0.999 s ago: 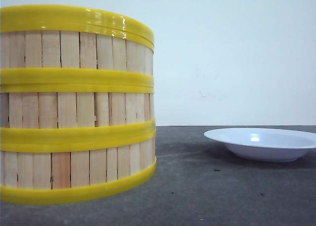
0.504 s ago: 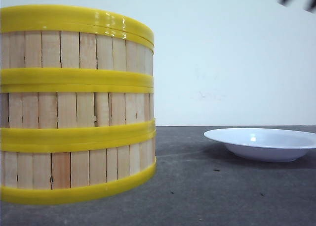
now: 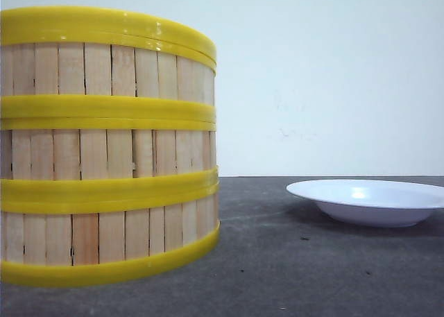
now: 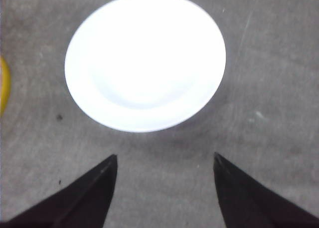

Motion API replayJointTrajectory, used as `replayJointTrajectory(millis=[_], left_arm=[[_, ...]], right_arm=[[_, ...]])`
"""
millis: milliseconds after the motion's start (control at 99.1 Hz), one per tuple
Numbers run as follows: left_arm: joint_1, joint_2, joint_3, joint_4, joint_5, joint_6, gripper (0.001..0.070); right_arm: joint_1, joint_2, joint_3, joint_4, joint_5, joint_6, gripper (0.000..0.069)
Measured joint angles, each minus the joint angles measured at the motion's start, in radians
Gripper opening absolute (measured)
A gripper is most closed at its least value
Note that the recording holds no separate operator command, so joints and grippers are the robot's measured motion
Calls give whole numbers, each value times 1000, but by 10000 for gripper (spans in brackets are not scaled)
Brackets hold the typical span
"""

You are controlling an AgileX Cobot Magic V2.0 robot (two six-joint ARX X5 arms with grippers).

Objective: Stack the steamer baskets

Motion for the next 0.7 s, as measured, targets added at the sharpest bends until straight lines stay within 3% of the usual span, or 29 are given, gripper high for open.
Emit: replayJointTrajectory(millis=[61, 151, 222, 696], left_arm=[[0, 0, 0, 1, 0, 0, 178], [0, 0, 0, 2, 0, -5, 54], [0, 0, 0, 3, 0, -11, 25], [0, 0, 0, 6, 0, -14, 15]], right_arm=[[0, 0, 0, -13, 0, 7, 329], [0, 0, 0, -19, 0, 8, 109], [0, 0, 0, -19, 0, 8, 51], [0, 0, 0, -10, 0, 8, 20]])
